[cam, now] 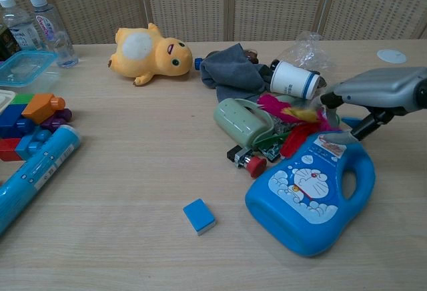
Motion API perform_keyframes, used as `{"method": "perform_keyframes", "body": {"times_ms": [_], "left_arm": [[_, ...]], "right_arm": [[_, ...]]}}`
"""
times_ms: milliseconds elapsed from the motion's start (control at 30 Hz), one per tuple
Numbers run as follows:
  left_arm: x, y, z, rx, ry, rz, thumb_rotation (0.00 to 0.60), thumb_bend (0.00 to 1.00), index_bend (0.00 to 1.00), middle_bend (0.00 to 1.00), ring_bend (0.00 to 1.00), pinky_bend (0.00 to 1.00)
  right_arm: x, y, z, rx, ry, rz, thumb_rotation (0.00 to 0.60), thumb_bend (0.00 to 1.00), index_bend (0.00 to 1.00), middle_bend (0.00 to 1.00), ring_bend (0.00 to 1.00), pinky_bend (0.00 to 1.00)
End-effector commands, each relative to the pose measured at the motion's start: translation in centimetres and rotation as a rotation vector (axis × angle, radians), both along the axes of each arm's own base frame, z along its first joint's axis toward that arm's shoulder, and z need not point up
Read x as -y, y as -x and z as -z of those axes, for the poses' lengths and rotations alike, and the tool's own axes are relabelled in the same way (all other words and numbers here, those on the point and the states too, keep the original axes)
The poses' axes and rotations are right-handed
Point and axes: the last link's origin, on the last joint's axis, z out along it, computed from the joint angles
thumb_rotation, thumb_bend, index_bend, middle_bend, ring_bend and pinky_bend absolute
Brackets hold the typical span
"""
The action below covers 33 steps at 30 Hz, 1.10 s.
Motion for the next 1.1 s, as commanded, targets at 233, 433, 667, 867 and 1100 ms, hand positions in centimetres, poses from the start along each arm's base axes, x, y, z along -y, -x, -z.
{"method": "perform_keyframes", "body": {"times_ms": [233,433,667,867,1100], "left_arm": [[-0.1,0.1,0.2,0.004,0.007,0.003,0.564,0.3,0.0,0.0,0.0,0.0],[-0.1,-0.1,0.1,0.011,0.001,0.015,0.565,0.3,0.0,0.0,0.0,0.0],[0.1,0.1,0.1,0.014,0.001,0.012,0.566,0.3,0.0,0.0,0.0,0.0],[0.4,0.4,-0.2,0.017,-0.008,-0.002,0.566,0.3,0.0,0.0,0.0,0.0],[0.6,0.5,-0.5,0.018,-0.014,-0.002,0.564,0.3,0.0,0.0,0.0,0.0]], "right_arm": [[-1.9,1.5,-1.4,-0.095,-0.016,0.031,0.207,0.41,0.19,0.4,0.12,0.0],[-2.2,0.5,-2.8,-0.077,0.032,0.011,0.2,0.41,0.19,0.39,0.12,0.0],[-0.1,-1.5,-1.8,-0.005,0.051,-0.019,0.198,0.41,0.15,0.35,0.1,0.0],[1.3,-2.9,0.4,0.006,0.014,-0.044,0.199,0.41,0.11,0.29,0.06,0.0],[1.8,-2.9,2.2,-0.002,-0.018,-0.035,0.199,0.41,0.01,0.17,0.0,0.0]]}}
